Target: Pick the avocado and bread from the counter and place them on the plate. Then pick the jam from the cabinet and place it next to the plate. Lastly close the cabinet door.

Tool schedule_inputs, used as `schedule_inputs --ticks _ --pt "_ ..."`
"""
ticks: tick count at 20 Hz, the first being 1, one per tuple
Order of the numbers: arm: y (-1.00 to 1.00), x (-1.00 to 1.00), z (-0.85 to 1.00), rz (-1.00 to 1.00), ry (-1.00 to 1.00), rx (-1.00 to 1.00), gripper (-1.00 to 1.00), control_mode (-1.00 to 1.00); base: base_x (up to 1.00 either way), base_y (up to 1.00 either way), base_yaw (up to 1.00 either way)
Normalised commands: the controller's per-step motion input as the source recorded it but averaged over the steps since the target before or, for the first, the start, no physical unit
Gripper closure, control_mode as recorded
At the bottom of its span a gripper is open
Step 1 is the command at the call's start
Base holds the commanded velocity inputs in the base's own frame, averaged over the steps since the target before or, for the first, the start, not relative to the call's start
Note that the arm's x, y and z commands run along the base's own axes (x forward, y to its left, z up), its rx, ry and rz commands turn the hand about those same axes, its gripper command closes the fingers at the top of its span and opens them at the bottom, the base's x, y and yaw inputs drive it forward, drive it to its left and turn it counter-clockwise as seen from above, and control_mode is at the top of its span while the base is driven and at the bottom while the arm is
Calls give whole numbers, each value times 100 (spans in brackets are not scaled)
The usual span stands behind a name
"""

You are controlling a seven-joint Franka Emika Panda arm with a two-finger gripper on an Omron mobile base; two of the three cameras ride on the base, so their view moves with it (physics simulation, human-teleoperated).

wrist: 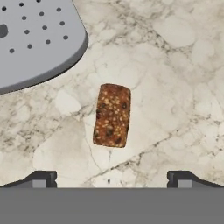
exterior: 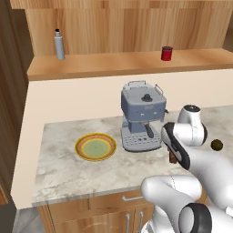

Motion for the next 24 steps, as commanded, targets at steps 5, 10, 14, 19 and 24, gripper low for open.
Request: schedule_inputs --ticks 5,10,14,19,24 --pt "0 10 -21 0 2 0 -100 -100 0 0 0" --pt "-2 13 -16 0 1 0 -100 -100 0 0 0" --pt "-15 16 -4 0 1 2 -100 -100 0 0 0" --pt "-10 10 -6 0 1 1 -100 -100 0 0 0" --pt "0 4 -16 0 1 0 -100 -100 0 0 0"
